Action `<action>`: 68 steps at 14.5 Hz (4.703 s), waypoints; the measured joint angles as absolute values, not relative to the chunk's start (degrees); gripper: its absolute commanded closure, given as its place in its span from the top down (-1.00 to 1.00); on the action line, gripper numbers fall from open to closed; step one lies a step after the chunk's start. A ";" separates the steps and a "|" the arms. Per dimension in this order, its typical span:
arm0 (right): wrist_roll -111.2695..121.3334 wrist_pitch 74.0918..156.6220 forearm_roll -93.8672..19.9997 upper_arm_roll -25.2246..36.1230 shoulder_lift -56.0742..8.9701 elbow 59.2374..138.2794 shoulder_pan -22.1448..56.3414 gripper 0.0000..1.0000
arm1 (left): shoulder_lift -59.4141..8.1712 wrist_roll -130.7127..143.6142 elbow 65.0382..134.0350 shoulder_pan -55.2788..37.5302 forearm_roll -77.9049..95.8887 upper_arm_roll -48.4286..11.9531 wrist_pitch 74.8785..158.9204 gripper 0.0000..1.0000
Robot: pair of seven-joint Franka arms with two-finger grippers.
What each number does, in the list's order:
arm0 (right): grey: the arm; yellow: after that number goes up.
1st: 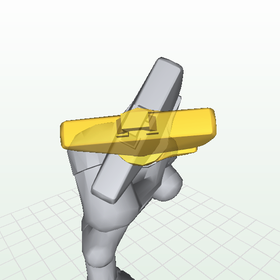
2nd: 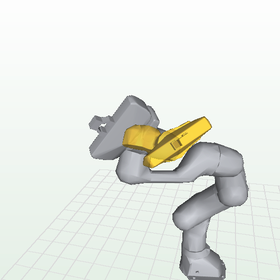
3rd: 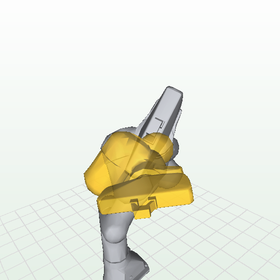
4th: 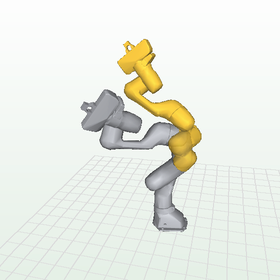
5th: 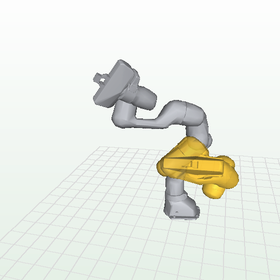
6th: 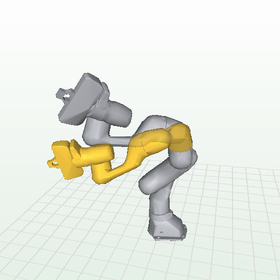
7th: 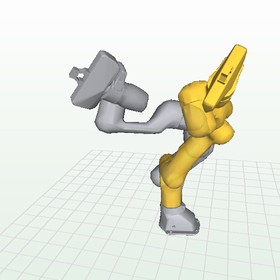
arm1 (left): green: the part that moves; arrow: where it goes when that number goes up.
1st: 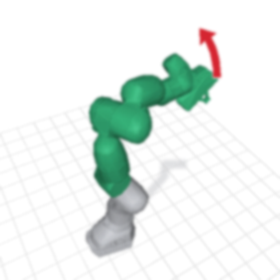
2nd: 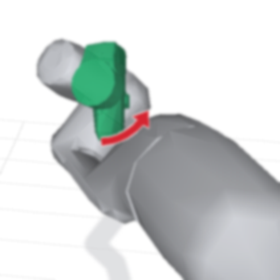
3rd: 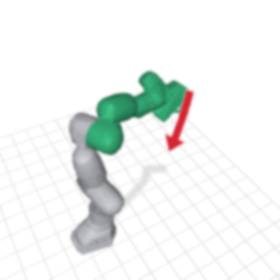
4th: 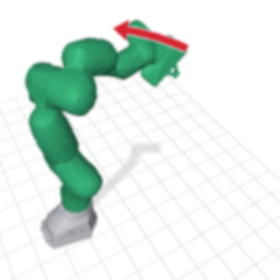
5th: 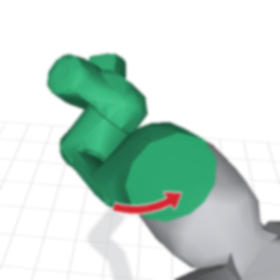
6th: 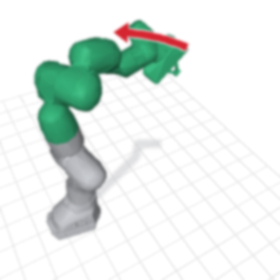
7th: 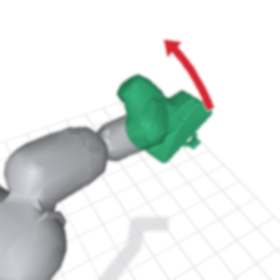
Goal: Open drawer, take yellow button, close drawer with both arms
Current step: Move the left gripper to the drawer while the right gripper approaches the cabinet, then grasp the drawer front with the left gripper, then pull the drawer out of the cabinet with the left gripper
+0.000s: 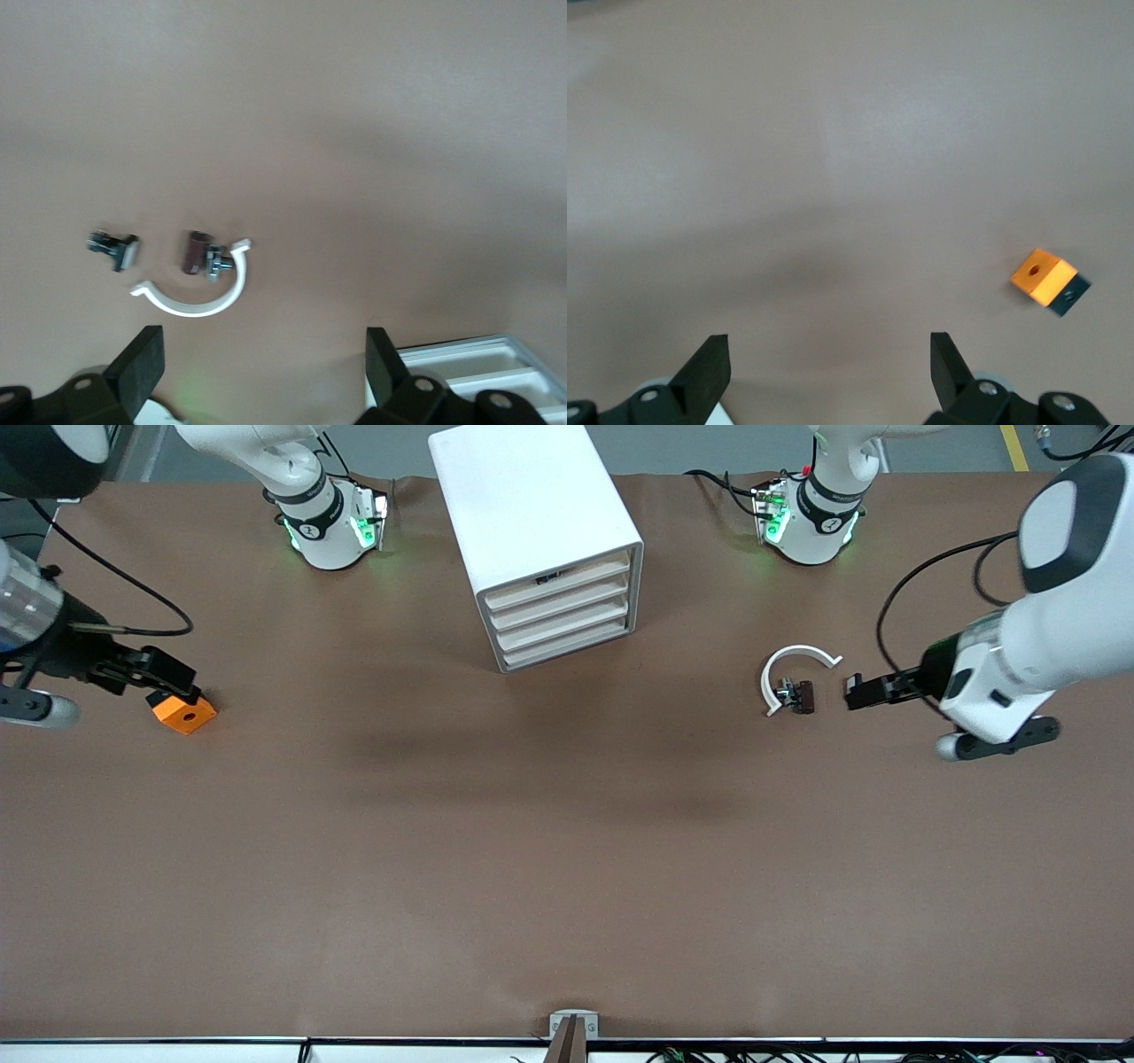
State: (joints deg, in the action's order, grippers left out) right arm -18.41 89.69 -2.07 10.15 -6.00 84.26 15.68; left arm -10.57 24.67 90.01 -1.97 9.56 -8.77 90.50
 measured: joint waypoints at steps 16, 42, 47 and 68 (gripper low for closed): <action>-67.50 95.97 -4.24 10.09 -7.80 83.07 29.71 1.00 | -28.72 86.87 81.92 -14.75 23.38 -8.92 94.23 1.00; -86.38 96.17 -9.08 10.02 -12.66 82.77 41.81 1.00 | -39.07 103.31 80.71 -16.70 33.05 -8.85 69.53 1.00; -89.06 96.17 -9.14 10.02 -13.34 82.76 41.92 1.00 | -41.64 103.93 80.71 -17.47 43.49 -8.68 69.53 1.00; -90.57 96.18 -8.78 10.47 -15.76 81.97 44.56 1.00 | -47.39 129.15 80.29 -25.97 57.36 -8.64 73.22 0.45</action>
